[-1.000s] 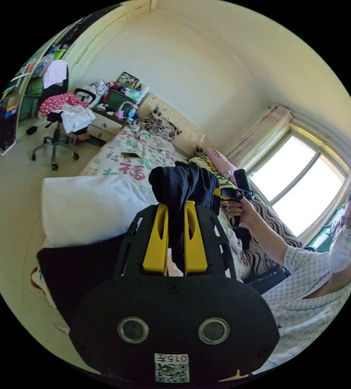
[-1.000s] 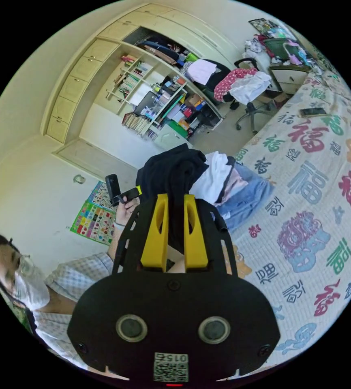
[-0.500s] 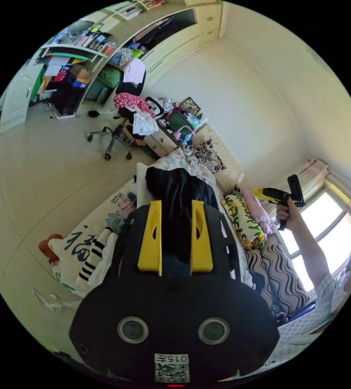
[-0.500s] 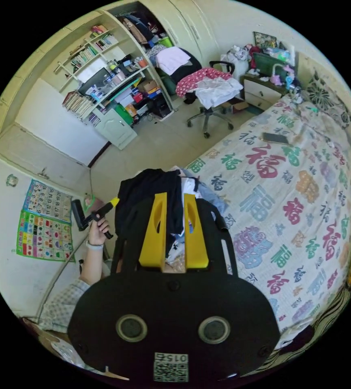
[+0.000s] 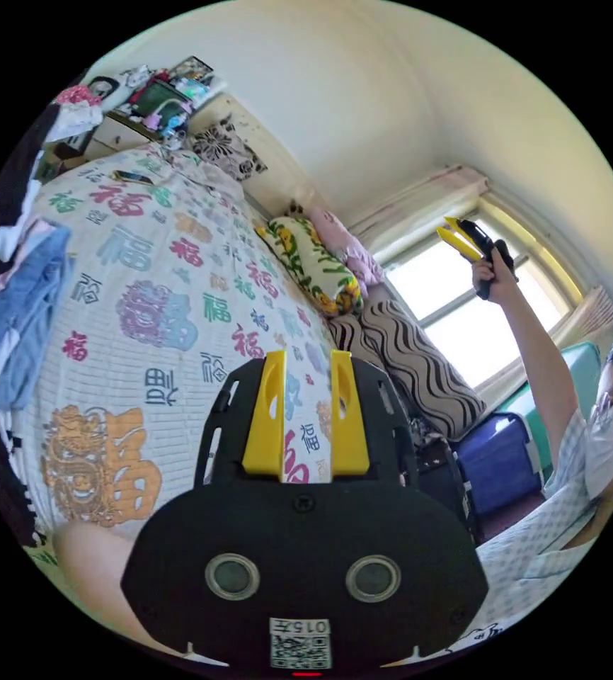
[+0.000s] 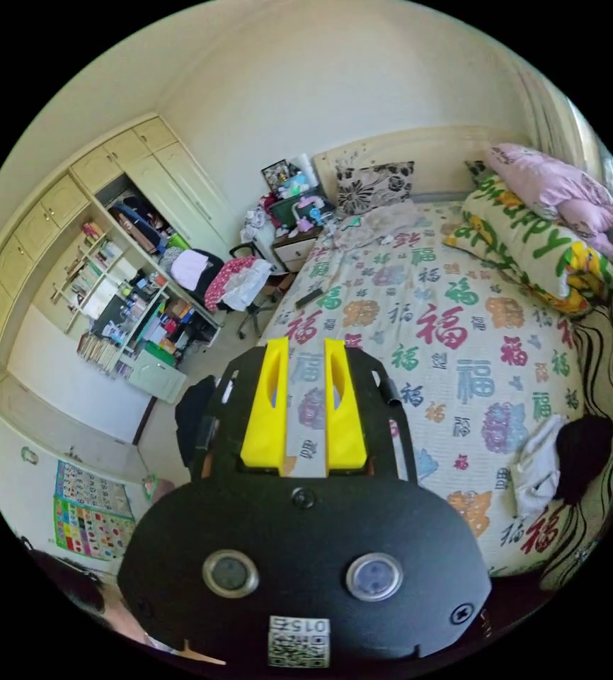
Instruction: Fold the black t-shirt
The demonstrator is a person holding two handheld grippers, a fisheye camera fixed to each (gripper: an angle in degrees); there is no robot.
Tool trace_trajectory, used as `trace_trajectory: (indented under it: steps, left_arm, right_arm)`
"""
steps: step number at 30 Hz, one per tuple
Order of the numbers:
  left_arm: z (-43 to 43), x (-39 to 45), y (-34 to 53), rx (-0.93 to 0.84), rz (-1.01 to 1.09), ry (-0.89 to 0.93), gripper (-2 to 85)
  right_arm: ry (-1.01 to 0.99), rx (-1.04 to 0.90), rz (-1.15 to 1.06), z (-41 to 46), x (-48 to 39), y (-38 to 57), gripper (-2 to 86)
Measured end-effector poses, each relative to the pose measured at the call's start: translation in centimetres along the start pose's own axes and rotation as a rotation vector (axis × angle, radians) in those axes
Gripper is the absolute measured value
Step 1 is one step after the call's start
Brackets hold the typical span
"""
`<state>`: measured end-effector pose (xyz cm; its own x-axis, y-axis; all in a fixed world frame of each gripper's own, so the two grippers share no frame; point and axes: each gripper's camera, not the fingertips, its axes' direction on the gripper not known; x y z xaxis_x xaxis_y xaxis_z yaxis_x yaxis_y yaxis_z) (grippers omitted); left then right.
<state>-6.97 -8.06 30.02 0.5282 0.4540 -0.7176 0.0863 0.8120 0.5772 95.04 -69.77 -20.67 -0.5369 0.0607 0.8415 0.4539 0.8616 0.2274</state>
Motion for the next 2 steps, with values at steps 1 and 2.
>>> trace_trajectory:
  steps: [1, 2]
  left_arm:
    - [4.0, 1.4, 0.3, -0.075, 0.034, 0.001, 9.8]
    - [8.1, 2.7, 0.6, -0.152, 0.064, 0.01, 10.1]
  right_arm:
    - [0.074, 0.004, 0.045, -1.9, 3.6, 0.8, 8.4]
    - [0.14, -0.008, 0.091, -3.5, 7.5, 1.7, 8.5]
